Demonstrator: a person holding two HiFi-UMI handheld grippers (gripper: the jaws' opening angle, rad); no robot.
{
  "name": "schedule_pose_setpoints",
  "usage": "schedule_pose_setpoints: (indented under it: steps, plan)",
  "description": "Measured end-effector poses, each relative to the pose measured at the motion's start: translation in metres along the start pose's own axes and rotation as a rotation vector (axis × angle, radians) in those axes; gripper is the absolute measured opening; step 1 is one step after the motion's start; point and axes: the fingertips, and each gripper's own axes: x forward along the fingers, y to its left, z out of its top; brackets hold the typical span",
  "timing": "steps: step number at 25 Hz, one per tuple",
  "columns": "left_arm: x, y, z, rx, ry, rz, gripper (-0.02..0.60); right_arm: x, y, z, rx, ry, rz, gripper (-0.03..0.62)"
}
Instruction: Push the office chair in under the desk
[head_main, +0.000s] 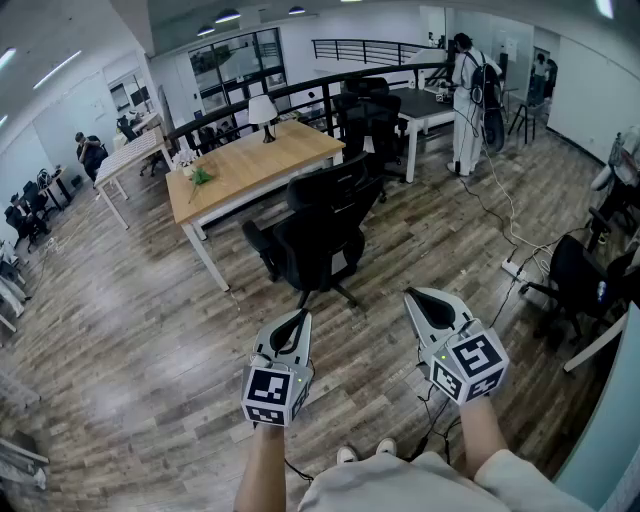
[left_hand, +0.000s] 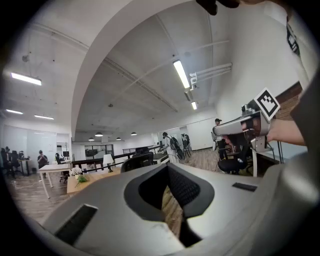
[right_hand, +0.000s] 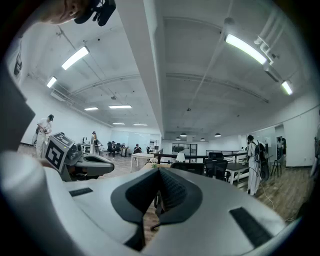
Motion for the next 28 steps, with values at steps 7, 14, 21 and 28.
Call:
schedule_pose_setpoints:
  steps: [7, 14, 21, 28]
  plan:
    - [0.006, -0.012, 0.0, 0.0, 0.005, -0.005, 0.011, -0.006, -0.009, -0.006, 0.016, -0.011, 0.008, -0.002]
    - [0.017, -0.02, -0.001, 0.002, 0.015, 0.008, 0.011, -0.013, -0.029, -0.005, 0.055, -0.054, 0.019, 0.018]
    - [0.024, -0.035, -0.003, 0.011, 0.027, 0.037, 0.011, -0.014, -0.042, -0.015, 0.041, -0.027, 0.092, 0.008]
    - [0.051, -0.037, -0.006, 0.013, 0.03, 0.037, 0.011, 0.002, -0.065, -0.028, 0.07, -0.001, 0.12, 0.002]
